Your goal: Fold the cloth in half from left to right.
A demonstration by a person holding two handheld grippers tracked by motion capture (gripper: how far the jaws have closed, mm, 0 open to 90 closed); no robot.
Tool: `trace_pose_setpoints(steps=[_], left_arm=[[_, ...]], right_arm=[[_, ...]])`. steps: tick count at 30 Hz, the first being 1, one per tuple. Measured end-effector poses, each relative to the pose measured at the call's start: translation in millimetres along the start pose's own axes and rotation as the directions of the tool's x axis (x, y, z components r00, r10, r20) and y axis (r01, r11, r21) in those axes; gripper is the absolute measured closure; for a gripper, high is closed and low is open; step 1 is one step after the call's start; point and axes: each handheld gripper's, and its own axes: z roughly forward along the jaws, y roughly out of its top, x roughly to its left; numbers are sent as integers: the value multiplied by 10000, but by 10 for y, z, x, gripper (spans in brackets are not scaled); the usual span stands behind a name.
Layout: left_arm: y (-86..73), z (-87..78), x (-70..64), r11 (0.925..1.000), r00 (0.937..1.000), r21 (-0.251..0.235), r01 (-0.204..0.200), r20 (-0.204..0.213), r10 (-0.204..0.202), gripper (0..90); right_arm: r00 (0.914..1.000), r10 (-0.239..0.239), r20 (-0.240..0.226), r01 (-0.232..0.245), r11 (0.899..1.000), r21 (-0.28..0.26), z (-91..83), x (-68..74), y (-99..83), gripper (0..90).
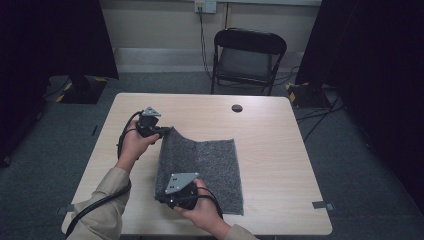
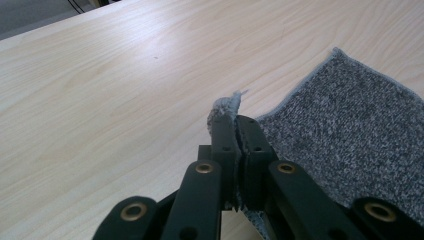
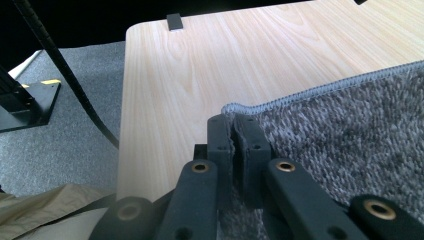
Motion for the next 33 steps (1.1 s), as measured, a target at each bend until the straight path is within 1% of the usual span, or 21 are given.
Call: trace_pose_setpoints(steps=[8,10,11,13,20,25,30,31,33], left_arm=[[69,-54,-10,9999,9999,48,-106,-40,106,876],[104,-75,-16,9997,9997,46,-244,-53,244,876],[115,-80,-22,9998,9998,17,-192,-46,192,876],[137,-89,-29,9997,9997,26,-228,-45,228,876],[211,-100,-67,9996,9996,-40,-269,42,269,876],[234,-93,-81,9996,9996,-73,-284,68,285,876],[233,-58,-103,9998,9997,-91,-179,135,180,877],[236,-53,-104,9997,9996,-50,-236,132,237,876],[242,-39,-114,9998,9997,-65,-214,138,215,877]], right_arm=[[10000,-26,-25,25,9998,-183,-28,9,64,866],[10000,-32,-33,31,9996,-263,-53,9,97,866],[10000,-62,-30,62,9996,-289,-58,7,103,866],[10000,-96,-6,96,9995,-312,-76,6,118,866],[10000,30,-13,-30,9992,-398,-108,-8,122,865],[10000,64,-8,-65,9990,-438,-119,-14,117,865],[10000,93,5,-93,9989,-458,-132,-18,97,865],[9999,106,11,-105,9989,-466,-144,-22,91,865],[9999,119,14,-118,9987,-491,-151,-23,89,865]])
